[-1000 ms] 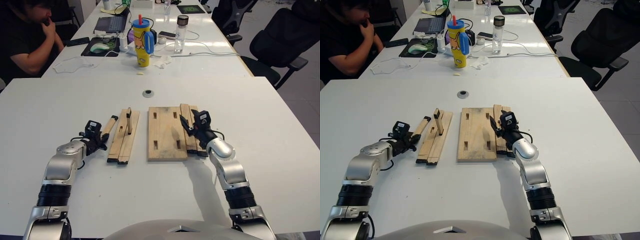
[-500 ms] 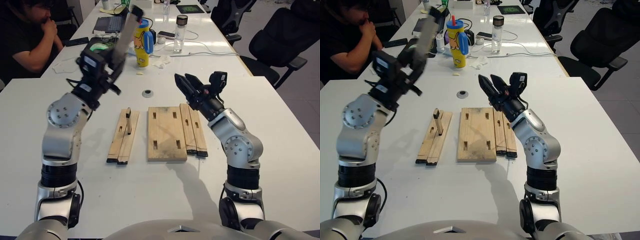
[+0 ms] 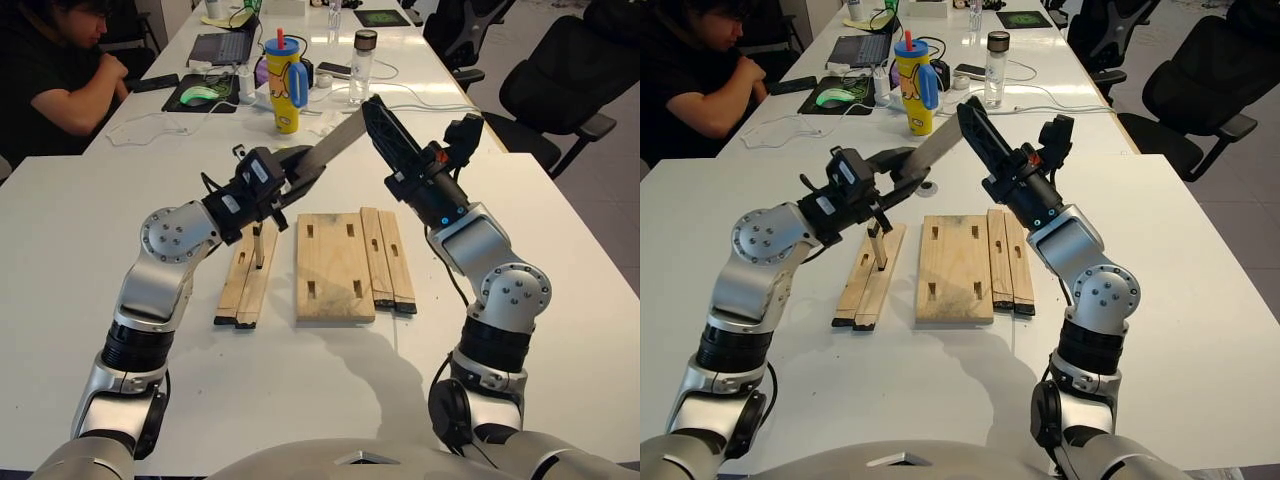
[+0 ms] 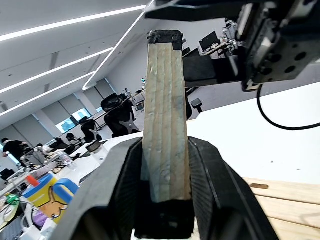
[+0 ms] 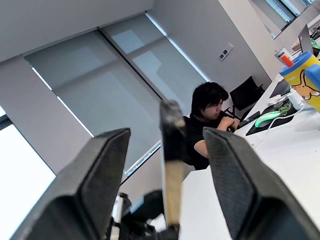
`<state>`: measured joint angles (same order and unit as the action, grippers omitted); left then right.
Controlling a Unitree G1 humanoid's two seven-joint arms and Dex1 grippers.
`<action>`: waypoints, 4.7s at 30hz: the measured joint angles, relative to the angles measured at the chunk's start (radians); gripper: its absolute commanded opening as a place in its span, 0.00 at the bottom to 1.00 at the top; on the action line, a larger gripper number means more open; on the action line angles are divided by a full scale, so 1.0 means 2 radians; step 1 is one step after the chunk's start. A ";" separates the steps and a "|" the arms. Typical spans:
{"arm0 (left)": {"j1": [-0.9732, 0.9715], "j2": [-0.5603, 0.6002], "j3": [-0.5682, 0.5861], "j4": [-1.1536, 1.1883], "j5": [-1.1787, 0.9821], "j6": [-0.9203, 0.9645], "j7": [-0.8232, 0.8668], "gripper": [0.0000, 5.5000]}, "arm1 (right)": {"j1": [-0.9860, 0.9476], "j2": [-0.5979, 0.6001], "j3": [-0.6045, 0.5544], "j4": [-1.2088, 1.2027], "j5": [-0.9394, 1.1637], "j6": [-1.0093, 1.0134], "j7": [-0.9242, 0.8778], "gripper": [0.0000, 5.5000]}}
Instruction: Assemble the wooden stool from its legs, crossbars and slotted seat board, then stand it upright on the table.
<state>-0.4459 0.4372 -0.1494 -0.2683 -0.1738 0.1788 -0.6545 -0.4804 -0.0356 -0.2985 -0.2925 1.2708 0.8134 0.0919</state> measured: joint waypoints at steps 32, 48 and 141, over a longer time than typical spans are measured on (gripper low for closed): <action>0.032 -0.066 0.087 -0.029 -0.106 0.091 0.077 0.57 | 0.145 -0.070 0.021 -0.051 -0.289 -0.114 -0.103 0.08; 0.048 -0.083 0.070 -0.035 -0.108 0.098 0.099 0.57 | 0.157 -0.013 0.037 0.009 -0.357 -0.144 -0.114 0.08; 0.074 -0.116 0.056 -0.036 -0.070 0.082 0.154 0.57 | -0.003 -0.080 0.115 0.152 -0.554 -0.184 0.013 0.24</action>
<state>-0.2986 0.2056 -0.0378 -0.3412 -0.3135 0.3429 -0.3471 -0.4864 -0.1957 -0.0690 0.0106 0.1622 0.4448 0.1172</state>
